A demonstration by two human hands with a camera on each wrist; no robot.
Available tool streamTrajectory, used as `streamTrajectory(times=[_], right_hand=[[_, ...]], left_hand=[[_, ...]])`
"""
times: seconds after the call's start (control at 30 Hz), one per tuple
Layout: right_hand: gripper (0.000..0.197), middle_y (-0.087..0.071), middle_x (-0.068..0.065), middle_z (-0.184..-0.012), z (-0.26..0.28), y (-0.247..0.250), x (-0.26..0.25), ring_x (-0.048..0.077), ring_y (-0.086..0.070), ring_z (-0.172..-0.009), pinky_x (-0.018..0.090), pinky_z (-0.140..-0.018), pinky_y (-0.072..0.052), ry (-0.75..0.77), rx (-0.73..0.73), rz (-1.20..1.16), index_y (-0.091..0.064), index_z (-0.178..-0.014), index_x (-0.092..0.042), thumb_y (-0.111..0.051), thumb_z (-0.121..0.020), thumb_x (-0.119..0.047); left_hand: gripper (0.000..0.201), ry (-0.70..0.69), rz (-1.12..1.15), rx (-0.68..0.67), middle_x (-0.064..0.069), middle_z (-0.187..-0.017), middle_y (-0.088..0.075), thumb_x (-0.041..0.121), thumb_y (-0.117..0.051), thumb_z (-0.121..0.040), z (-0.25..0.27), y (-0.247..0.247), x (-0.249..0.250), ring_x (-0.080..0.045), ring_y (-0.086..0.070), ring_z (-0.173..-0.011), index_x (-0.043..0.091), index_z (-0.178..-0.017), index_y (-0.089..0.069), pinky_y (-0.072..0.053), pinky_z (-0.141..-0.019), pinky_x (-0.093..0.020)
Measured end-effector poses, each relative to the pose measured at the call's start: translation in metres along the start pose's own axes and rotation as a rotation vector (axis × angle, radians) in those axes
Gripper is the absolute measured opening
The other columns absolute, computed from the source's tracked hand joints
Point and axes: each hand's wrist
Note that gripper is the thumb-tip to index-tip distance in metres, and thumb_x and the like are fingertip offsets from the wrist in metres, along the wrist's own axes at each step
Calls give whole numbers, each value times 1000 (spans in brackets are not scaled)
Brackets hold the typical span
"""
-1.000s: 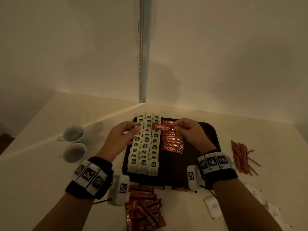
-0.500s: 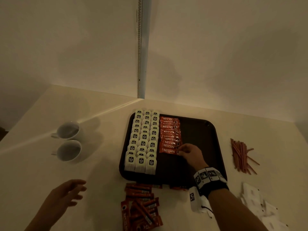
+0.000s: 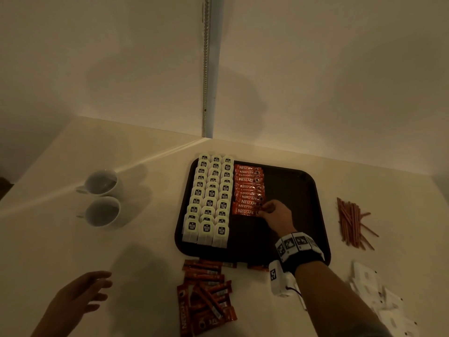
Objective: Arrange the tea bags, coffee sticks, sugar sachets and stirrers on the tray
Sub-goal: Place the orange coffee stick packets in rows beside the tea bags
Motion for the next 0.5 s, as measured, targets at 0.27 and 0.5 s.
streamTrajectory(times=[0.27,0.5], right_hand=[[23,-55,-5,-103,28,5,-27,9,-55,-93,24,-82,-48,213,-42,-39,-54,-103,-16,-67,-84,-22],[47,-50,-3,-117,128,-34,-34,13,-47,-106,35,-96,-45,737,-694,508,-53,-117,-23,-66,-79,-48]], left_hand=[[17,-66,-3,1,-17,-91,-69,3,-50,-96,10,-4,6,-34,-61,-77,6,-96,-66,-44,-68,-33],[18,-69,-7,-26,-14,-93,-68,8,-47,-98,30,-5,-12,-34,-62,-79,7,-99,-66,-46,-68,-33]])
Point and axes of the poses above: each hand's wrist, its own z-axis away from the middle knuckle, its own y-axis out of the back of the hand, x = y × z
